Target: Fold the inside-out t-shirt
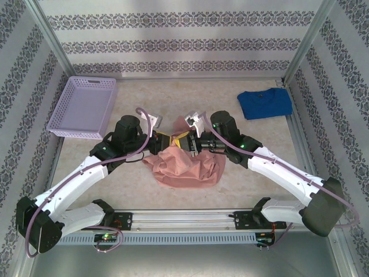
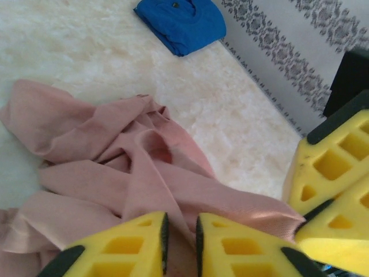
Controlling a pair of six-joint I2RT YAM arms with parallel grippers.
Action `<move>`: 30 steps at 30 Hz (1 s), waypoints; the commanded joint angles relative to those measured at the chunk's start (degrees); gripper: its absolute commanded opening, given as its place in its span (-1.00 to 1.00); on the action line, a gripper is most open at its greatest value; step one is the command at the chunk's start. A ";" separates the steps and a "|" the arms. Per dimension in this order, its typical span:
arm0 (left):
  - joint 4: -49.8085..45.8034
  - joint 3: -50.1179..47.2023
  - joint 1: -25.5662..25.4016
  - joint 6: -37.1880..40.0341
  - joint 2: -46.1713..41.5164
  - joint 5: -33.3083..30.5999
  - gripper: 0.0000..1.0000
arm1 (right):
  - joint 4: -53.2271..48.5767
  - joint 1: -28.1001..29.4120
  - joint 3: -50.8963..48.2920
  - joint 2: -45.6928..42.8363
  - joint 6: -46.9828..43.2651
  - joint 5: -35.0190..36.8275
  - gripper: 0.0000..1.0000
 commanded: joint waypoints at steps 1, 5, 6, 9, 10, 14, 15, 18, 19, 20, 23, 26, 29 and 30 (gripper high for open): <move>2.13 -0.94 0.70 -2.60 -0.82 3.18 -1.00 | 3.17 0.72 -0.12 0.12 1.59 1.76 -1.00; 4.61 -1.87 2.09 -1.90 -1.35 4.44 -1.00 | 1.60 0.74 -0.54 -0.56 0.67 2.33 -1.00; 5.41 -2.09 2.96 -1.56 -1.66 5.38 -1.00 | -0.62 0.69 -0.35 -0.82 -0.48 3.15 -0.85; 9.82 -3.67 5.07 -1.36 -3.29 8.05 -1.00 | -7.85 -0.14 -0.07 -1.67 -3.90 5.60 -0.47; 11.49 -4.21 5.41 -1.37 -3.72 9.01 -1.00 | -10.04 -0.78 0.24 -1.88 -4.60 5.96 -0.41; 15.55 -5.37 5.67 -0.20 -4.77 12.52 -1.00 | -14.24 -4.09 1.20 -3.37 -6.29 5.45 -0.24; 16.08 -5.52 5.69 0.07 -4.83 13.09 -1.00 | -13.80 -5.14 1.27 -3.57 -6.29 4.67 -0.21; 16.02 -5.71 5.74 0.68 -5.04 13.60 -1.00 | -13.34 -7.42 1.55 -1.66 -6.77 3.42 -0.12; 15.84 -5.57 5.71 0.59 -4.99 13.61 -1.00 | -13.57 -7.76 1.91 -0.50 -7.28 2.66 -0.09; 15.41 -5.39 5.67 0.63 -5.07 13.69 -1.00 | -13.20 -7.69 2.02 0.86 -7.97 1.37 -0.07; 14.31 -4.82 5.67 0.64 -5.10 13.36 -1.00 | -11.29 -6.11 2.16 3.98 -9.41 -2.36 0.13; 12.70 -4.20 5.72 1.19 -4.89 12.16 -1.00 | -10.06 -3.77 1.71 4.28 -10.84 -2.69 0.21; 11.34 -3.63 5.71 1.73 -4.47 11.43 -1.00 | -9.79 -2.91 0.71 2.79 -11.22 -1.69 0.25; 11.31 -3.60 5.68 1.71 -4.38 11.42 -1.00 | -9.42 -2.74 0.09 2.06 -11.38 -1.31 0.26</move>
